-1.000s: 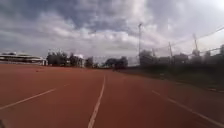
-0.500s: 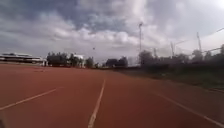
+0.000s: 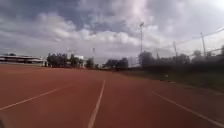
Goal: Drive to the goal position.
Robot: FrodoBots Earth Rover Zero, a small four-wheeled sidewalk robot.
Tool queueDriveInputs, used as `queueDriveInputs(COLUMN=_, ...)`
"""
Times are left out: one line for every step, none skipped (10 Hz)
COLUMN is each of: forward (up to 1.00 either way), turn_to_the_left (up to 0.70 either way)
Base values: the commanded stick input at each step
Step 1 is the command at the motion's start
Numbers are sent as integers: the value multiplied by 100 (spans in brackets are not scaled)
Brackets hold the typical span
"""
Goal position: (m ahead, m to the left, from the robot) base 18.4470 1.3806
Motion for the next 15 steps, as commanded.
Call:
queueDriveInputs(forward=70, turn_to_the_left=0)
queueDriveInputs(forward=70, turn_to_the_left=0)
queueDriveInputs(forward=70, turn_to_the_left=0)
queueDriveInputs(forward=70, turn_to_the_left=0)
queueDriveInputs(forward=70, turn_to_the_left=0)
queueDriveInputs(forward=70, turn_to_the_left=0)
queueDriveInputs(forward=70, turn_to_the_left=0)
queueDriveInputs(forward=70, turn_to_the_left=0)
queueDriveInputs(forward=70, turn_to_the_left=0)
queueDriveInputs(forward=70, turn_to_the_left=0)
queueDriveInputs(forward=70, turn_to_the_left=0)
queueDriveInputs(forward=70, turn_to_the_left=0)
queueDriveInputs(forward=70, turn_to_the_left=0)
queueDriveInputs(forward=70, turn_to_the_left=0)
queueDriveInputs(forward=70, turn_to_the_left=0)
